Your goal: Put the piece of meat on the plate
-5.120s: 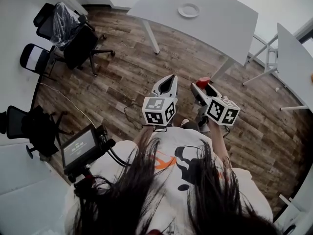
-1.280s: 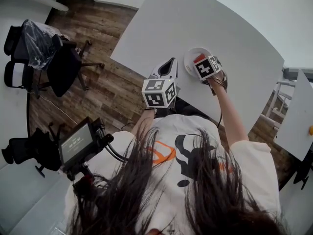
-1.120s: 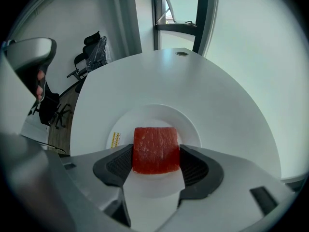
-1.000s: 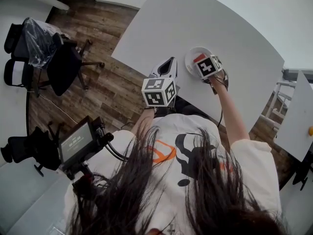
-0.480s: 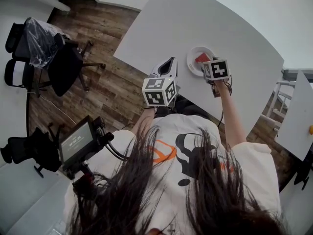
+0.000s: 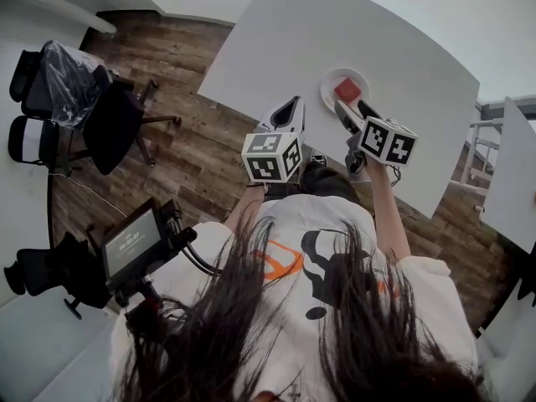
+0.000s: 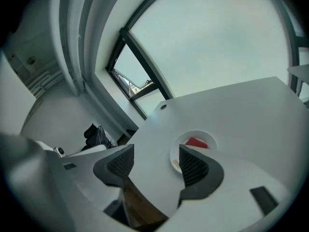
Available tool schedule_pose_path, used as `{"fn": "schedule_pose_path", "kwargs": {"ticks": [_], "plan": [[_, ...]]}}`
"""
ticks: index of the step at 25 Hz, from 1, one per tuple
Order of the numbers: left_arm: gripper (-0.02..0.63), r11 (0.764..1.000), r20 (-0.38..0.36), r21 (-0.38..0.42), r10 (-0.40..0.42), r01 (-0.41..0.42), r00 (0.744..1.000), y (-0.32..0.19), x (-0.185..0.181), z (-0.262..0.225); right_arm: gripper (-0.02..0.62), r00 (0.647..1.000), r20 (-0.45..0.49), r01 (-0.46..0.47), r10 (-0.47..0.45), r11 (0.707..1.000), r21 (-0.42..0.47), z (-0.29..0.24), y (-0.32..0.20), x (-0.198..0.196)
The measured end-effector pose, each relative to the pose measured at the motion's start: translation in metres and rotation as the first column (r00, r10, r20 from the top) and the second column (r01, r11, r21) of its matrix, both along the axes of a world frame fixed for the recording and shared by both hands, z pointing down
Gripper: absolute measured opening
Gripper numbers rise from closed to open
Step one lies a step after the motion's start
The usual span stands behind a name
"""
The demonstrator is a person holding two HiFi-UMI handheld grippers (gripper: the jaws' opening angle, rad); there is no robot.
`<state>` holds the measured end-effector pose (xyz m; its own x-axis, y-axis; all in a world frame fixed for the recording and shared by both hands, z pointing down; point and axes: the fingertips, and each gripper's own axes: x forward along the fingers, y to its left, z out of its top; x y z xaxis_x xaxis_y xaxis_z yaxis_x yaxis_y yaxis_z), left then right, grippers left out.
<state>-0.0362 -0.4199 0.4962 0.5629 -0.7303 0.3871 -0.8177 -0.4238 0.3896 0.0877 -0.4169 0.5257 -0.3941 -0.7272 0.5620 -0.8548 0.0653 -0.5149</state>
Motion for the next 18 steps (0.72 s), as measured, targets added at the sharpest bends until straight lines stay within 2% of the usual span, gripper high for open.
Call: {"fn": "schedule_pose_path", "kwargs": {"ticks": [7, 8, 12, 13, 14, 15, 18], "plan": [[0.006, 0.998, -0.035, -0.009, 0.057, -0.057, 0.998, 0.058, -0.006, -0.005, 0.294, 0.995, 0.095, -0.041, 0.038, 0.999, 0.036, -0.019, 0.069, -0.038], [0.006, 0.998, -0.036, -0.019, 0.062, -0.062, 0.997, 0.066, -0.006, -0.002, 0.200, 0.993, 0.108, -0.056, 0.052, 0.998, 0.033, -0.018, 0.079, -0.039], [0.006, 0.995, -0.039, -0.059, 0.079, -0.081, 0.996, 0.097, -0.004, 0.011, 0.196, 0.990, 0.117, -0.085, 0.084, 0.996, 0.004, -0.012, 0.116, -0.040], [0.006, 0.994, -0.041, -0.065, 0.080, -0.083, 0.996, 0.104, -0.003, 0.013, 0.177, 0.990, 0.109, -0.090, 0.090, 0.996, 0.004, -0.011, 0.123, -0.038], [0.006, 0.994, -0.043, -0.070, 0.080, -0.083, 0.996, 0.110, -0.001, 0.014, 0.114, 0.990, 0.101, -0.098, 0.097, 0.995, 0.007, -0.011, 0.130, -0.035], [0.006, 0.994, -0.044, -0.073, 0.081, -0.084, 0.996, 0.115, 0.001, 0.015, 0.089, 0.990, 0.098, -0.105, 0.103, 0.994, 0.011, -0.011, 0.135, -0.033], [0.006, 0.993, -0.038, -0.068, 0.096, -0.098, 0.995, 0.138, 0.016, 0.011, 0.052, 0.987, 0.109, -0.124, 0.121, 0.992, 0.026, -0.015, 0.155, -0.019]]}}
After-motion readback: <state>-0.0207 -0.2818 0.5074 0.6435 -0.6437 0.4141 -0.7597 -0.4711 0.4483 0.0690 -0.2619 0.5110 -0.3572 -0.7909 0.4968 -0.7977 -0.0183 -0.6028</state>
